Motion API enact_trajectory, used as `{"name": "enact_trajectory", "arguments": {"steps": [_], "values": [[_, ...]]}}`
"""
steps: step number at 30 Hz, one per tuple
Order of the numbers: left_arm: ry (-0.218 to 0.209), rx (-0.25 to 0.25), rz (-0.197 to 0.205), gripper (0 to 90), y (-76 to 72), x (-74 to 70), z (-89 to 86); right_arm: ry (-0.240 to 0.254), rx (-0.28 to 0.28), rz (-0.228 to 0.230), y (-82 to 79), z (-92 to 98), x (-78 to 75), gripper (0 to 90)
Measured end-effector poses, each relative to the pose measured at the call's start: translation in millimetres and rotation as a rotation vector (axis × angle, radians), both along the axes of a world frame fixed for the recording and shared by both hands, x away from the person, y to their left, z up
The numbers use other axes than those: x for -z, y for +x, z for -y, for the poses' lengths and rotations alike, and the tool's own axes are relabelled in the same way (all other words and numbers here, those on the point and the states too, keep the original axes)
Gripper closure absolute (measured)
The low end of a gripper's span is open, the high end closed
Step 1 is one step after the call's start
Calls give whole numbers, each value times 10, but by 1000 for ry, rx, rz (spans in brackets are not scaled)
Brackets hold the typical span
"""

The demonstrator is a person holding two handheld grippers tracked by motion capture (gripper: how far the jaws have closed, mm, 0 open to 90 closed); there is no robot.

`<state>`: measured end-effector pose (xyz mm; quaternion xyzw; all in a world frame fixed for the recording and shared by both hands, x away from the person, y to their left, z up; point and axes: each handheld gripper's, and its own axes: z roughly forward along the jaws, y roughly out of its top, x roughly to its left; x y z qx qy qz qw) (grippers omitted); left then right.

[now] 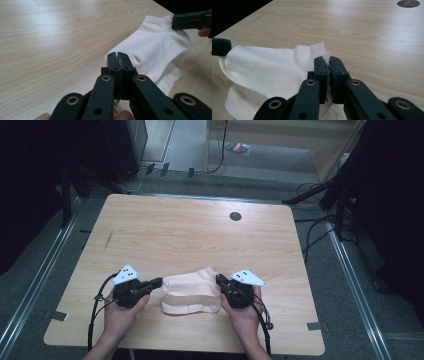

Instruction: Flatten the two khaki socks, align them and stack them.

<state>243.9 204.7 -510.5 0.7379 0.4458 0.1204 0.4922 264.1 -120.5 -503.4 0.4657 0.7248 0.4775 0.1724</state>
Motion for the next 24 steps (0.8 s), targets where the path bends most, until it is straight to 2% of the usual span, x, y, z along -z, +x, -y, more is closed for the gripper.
{"name": "enact_trajectory", "arguments": {"steps": [6,10,18,24], "values": [[-5,4,-3,900,-71,12,-1,2,-1,-4,-70,15,18,863],[8,4,-5,900,-147,44,-1,8,-5,-8,-133,12,44,863],[-8,9,-25,900,-226,77,-37,11,-14,-15,-238,-6,101,863],[9,17,-34,900,-269,118,-38,1,-15,-13,-284,-13,126,863]]}}
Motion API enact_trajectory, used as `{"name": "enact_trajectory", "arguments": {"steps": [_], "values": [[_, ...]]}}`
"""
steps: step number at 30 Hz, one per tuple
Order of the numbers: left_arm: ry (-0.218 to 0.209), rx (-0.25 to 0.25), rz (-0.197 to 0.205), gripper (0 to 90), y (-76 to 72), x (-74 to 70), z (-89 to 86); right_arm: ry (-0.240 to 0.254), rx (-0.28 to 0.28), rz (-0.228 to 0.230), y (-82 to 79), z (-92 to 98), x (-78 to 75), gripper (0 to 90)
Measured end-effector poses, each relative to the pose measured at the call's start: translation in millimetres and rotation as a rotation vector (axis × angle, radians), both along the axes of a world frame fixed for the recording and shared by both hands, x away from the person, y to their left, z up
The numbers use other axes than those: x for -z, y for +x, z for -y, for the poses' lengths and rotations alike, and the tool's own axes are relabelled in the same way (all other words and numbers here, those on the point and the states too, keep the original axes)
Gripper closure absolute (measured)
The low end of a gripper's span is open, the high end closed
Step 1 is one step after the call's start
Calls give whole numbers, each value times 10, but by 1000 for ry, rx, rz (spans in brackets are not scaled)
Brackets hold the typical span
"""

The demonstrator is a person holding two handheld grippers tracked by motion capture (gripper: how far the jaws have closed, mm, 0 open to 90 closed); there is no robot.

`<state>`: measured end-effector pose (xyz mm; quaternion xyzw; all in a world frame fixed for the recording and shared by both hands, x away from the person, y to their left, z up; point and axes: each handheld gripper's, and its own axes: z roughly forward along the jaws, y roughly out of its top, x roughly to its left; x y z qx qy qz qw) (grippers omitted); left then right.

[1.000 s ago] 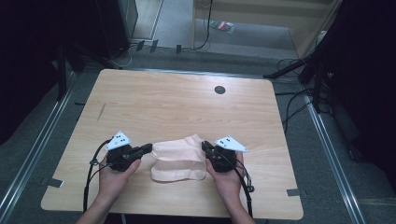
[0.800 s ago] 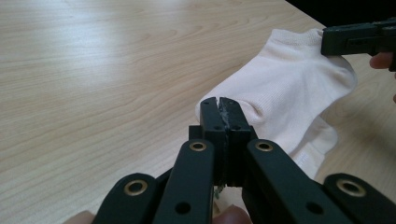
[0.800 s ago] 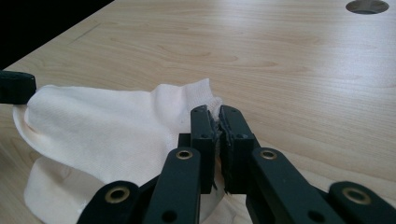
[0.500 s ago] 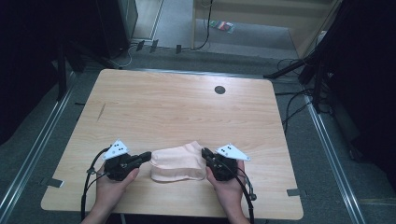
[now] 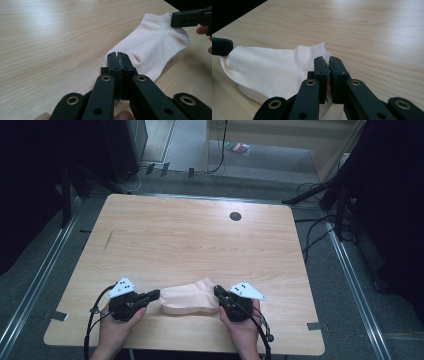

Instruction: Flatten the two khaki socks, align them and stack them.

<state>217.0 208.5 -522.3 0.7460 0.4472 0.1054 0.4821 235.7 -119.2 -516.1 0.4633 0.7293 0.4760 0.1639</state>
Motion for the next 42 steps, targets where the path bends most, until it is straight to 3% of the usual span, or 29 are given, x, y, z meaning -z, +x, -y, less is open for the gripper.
{"name": "enact_trajectory", "arguments": {"steps": [3,14,17,18,19,20,21,23,24,25,26,29,31,32,33,35,38,39,40,42], "values": [[24,4,6,900,-8,8,7,0,-5,10,-32,-2,22,863],[47,16,-16,900,-3,58,14,-6,-5,2,-37,-16,112,862],[56,20,-32,900,2,81,23,-10,-4,-6,-36,-15,121,860],[54,26,-32,900,7,107,22,-8,-16,-36,-19,-10,148,823],[54,26,-32,897,7,107,22,-8,-16,-36,-19,-10,148,823],[22,40,-42,897,17,121,13,-7,-17,-53,-11,-6,162,783],[5,12,-41,723,11,129,-1,-1,-6,-98,22,32,188,619],[-13,-23,-23,663,-1,110,-44,13,13,-104,42,88,167,558],[-13,-23,-23,662,-1,110,-44,13,13,-104,42,88,167,558],[-35,-35,-8,695,-7,87,-73,32,55,-78,39,160,104,557],[-82,-44,17,745,-24,38,-122,44,76,-52,24,198,57,593],[-75,-36,12,873,-30,26,-127,60,72,-17,-26,215,-4,721],[-33,-49,-62,874,10,98,-76,14,49,-22,-31,166,19,732],[-28,-64,-90,832,27,129,-73,-7,68,-41,-22,146,48,714],[-32,-81,-110,791,38,155,-77,3,77,-66,-4,148,79,678],[-66,-97,-125,744,50,168,-105,47,86,-110,20,160,111,642],[-99,-111,-139,709,62,162,-133,54,66,-104,15,155,104,637],[-131,-98,-167,698,86,184,-160,49,48,-108,17,135,110,622],[-131,-98,-167,693,86,184,-160,49,48,-108,17,135,110,622],[-159,-80,-209,679,108,223,-154,37,39,-136,39,100,158,621]]}}
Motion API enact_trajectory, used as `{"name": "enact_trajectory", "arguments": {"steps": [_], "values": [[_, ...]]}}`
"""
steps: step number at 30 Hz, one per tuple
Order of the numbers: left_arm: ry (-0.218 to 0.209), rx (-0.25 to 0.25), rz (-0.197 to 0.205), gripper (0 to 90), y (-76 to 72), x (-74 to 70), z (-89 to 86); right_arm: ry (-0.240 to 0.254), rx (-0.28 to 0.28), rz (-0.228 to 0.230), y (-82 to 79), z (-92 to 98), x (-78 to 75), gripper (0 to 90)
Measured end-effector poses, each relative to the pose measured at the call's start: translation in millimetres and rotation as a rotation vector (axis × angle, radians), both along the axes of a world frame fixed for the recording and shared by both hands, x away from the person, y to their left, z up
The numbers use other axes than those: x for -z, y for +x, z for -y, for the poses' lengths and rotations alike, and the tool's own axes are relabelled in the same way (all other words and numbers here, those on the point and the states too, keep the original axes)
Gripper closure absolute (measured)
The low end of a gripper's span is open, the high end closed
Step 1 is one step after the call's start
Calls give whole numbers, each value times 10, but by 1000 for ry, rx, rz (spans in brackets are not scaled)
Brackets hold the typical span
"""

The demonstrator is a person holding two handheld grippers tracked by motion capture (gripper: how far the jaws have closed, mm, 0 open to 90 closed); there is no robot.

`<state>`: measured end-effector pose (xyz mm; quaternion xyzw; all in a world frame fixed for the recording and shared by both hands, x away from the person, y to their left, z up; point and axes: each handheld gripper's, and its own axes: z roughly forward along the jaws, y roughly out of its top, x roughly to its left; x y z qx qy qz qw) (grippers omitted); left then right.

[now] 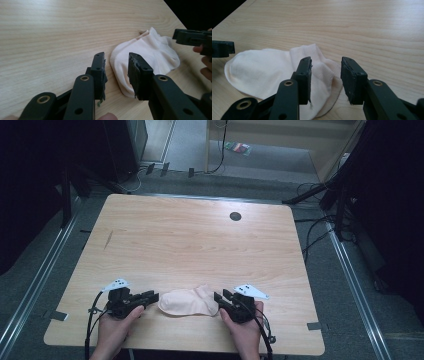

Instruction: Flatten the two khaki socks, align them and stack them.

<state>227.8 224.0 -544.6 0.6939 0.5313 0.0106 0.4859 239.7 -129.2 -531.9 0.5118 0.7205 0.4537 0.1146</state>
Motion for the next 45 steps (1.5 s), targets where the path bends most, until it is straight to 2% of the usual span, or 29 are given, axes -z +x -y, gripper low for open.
{"name": "enact_trajectory", "arguments": {"steps": [3,5,7,8,9,11,14,15,18,19,22,23,26,30,35,37,38,39,40,41,42,43,44,45], "values": [[-6,9,-12,679,-1,0,13,-10,-12,-15,0,-43,30,638],[-20,35,-28,698,10,14,28,-12,-21,-17,-4,-62,36,669],[-17,46,-34,754,11,22,45,-28,-21,-25,-5,-76,45,729],[-17,46,-34,788,11,22,45,-28,-21,-25,-5,-76,45,729],[-13,62,-40,788,12,27,56,-29,-24,-35,-3,-78,53,765],[24,64,-36,900,0,32,83,-29,-29,-44,-3,-75,65,883],[27,74,-25,900,-8,15,86,-31,-30,-29,-9,-72,45,894],[32,77,3,900,-25,-19,91,-28,-32,-8,-19,-63,8,898],[24,74,23,900,-40,-49,93,-27,-30,16,-28,-51,-34,900],[14,69,46,900,-48,-62,92,-24,-30,23,-30,-46,-46,900],[17,70,51,900,-46,-65,97,-23,-19,38,-37,-37,-64,900],[19,56,58,900,-42,-59,100,-26,-12,47,-33,-29,-72,900],[31,58,54,900,-23,-46,111,-26,-11,59,-9,-33,-68,900],[72,70,35,900,-15,-10,144,-45,2,47,29,-35,-4,900],[96,65,31,900,-6,6,153,-52,8,32,61,-27,43,900],[71,92,18,876,10,29,153,-49,9,24,74,-27,61,853],[71,92,18,792,10,29,153,-42,21,19,72,-23,60,760],[61,62,27,678,0,10,139,-43,37,31,65,-25,49,693],[54,38,48,629,-11,-15,118,-52,45,46,43,-35,25,699],[44,11,73,622,-16,-40,90,-48,35,65,12,-52,-7,719],[44,11,73,644,-16,-40,90,-48,35,65,12,-52,-7,719],[-4,0,102,706,-4,-78,39,-13,-7,86,-63,-121,-66,796],[-4,0,102,749,-4,-78,39,-13,-7,86,-63,-121,-66,796],[-20,19,100,749,20,-86,29,6,-38,95,-102,-175,-83,827]]}}
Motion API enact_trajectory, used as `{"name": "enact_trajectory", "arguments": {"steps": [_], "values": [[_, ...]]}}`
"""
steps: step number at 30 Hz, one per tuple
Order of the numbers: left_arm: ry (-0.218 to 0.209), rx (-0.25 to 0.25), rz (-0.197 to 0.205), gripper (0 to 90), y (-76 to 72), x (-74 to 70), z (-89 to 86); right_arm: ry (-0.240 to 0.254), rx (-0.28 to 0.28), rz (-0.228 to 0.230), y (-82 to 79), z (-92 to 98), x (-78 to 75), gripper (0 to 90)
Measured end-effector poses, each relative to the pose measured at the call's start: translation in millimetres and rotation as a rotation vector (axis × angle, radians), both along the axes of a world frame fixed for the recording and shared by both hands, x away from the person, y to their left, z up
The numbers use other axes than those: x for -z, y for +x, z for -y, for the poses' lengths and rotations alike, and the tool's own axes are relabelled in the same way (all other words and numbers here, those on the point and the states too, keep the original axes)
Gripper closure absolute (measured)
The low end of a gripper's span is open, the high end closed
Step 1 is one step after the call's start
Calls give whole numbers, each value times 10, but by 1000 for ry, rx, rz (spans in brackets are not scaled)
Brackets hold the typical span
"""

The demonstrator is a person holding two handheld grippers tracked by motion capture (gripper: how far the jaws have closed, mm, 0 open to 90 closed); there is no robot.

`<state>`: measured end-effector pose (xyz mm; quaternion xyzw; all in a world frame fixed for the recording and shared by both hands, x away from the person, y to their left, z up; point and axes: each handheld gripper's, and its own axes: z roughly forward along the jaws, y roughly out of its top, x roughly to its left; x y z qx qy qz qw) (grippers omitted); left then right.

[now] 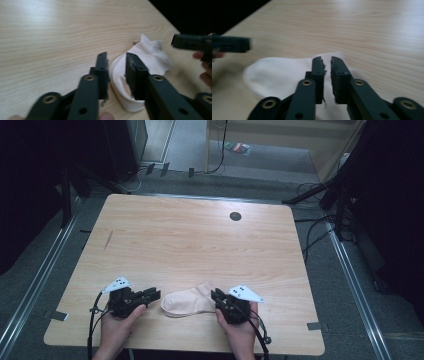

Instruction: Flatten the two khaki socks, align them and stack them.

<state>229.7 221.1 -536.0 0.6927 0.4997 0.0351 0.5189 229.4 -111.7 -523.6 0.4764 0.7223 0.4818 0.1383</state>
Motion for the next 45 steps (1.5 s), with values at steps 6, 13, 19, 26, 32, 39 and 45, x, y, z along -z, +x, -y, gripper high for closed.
{"name": "enact_trajectory", "arguments": {"steps": [6,13,19,26,32,39,45], "values": [[24,83,-28,899,50,19,151,35,-256,-59,-182,-642,90,900],[144,142,-109,900,163,151,334,-46,-258,-124,-131,-893,273,900],[156,133,-105,900,348,166,388,-51,-211,-128,-54,-916,262,900],[130,122,-119,848,415,139,339,-80,-217,-108,-6,-1079,255,900],[152,133,-142,838,272,140,151,-99,-241,-136,23,-1083,294,900],[152,146,-153,790,167,130,148,-88,-218,-131,24,-1078,308,900],[162,144,-149,794,153,144,142,-82,-212,-128,11,-1075,300,900]]}}
